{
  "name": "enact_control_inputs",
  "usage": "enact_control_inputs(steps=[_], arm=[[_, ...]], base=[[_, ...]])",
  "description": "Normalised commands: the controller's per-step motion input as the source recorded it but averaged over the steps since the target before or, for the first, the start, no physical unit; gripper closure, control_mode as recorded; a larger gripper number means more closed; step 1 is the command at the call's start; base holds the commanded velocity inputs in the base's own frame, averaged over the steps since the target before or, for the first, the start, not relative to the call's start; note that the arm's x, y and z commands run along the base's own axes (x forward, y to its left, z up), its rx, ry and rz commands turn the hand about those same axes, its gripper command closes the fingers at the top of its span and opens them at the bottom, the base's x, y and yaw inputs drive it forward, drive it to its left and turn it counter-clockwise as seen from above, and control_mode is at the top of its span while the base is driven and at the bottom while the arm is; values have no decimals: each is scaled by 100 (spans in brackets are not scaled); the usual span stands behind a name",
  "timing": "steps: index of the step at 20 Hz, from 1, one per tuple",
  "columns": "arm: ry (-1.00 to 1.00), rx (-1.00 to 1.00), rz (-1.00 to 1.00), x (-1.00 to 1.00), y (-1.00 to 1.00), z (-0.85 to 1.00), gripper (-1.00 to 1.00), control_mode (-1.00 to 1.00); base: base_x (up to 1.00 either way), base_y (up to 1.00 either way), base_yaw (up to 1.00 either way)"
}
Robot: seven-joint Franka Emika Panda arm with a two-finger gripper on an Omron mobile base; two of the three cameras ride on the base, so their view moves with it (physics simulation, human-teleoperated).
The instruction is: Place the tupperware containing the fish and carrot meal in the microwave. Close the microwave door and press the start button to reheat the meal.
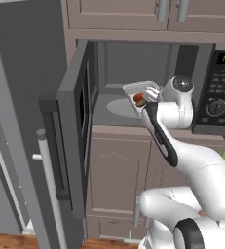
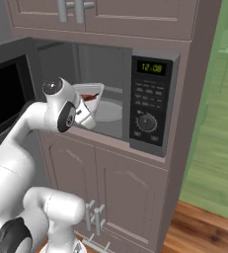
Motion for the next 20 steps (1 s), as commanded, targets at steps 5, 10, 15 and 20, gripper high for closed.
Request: enact_control_inputs(steps=[5, 10, 15, 20], arm=[[6, 4, 0, 49, -10, -19, 100, -100], [4, 0, 0, 39, 0, -33, 100, -100], [3, 0, 0, 39, 0, -30, 100, -100], [6, 0, 0, 37, -5, -28, 100, -100]], base=[[0, 0, 0], [0, 0, 0], [0, 0, 0], [0, 0, 0]])
